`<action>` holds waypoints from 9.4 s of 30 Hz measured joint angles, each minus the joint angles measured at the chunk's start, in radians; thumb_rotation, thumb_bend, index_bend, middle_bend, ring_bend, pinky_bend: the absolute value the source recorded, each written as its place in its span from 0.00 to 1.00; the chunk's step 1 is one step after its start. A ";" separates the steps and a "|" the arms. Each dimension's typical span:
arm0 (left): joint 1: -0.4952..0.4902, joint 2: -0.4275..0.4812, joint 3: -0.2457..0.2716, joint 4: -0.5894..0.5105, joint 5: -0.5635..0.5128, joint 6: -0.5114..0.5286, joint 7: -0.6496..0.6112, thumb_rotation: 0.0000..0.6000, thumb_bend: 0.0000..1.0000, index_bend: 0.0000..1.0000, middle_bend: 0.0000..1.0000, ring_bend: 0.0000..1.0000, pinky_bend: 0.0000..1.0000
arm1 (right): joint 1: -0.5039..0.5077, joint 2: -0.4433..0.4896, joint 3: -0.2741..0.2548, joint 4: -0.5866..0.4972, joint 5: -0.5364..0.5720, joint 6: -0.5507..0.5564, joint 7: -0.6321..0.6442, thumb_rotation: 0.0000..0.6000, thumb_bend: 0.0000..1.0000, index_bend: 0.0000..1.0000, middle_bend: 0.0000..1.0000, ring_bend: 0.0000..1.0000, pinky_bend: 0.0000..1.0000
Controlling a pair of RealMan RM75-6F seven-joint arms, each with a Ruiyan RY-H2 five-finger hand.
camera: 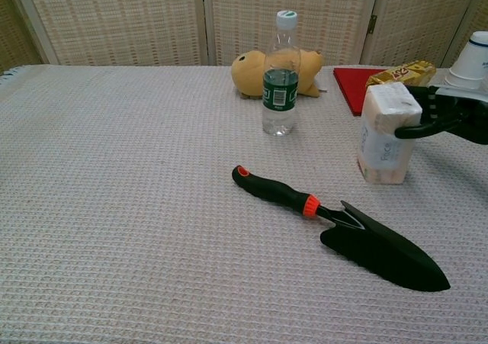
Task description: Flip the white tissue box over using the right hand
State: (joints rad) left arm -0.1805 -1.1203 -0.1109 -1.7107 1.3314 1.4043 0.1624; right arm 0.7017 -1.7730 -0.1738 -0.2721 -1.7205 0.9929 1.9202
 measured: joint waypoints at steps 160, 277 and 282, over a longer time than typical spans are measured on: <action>0.016 0.026 -0.012 -0.034 -0.023 0.015 -0.009 1.00 0.48 0.16 0.00 0.00 0.09 | 0.010 0.142 0.272 -0.427 0.199 0.015 -0.641 1.00 0.30 0.60 0.53 0.49 0.00; -0.002 0.016 -0.004 -0.026 -0.047 -0.021 0.014 1.00 0.48 0.16 0.00 0.00 0.09 | -0.517 0.488 0.263 -1.092 0.433 0.466 -1.804 1.00 0.00 0.00 0.01 0.05 0.00; -0.009 0.009 -0.007 -0.005 -0.048 -0.032 0.004 1.00 0.48 0.16 0.00 0.00 0.09 | -0.539 0.518 0.273 -1.134 0.424 0.468 -1.791 1.00 0.00 0.00 0.01 0.05 0.00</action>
State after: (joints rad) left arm -0.1893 -1.1114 -0.1175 -1.7160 1.2830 1.3722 0.1664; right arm 0.1631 -1.2551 0.0989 -1.4062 -1.2962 1.4605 0.1289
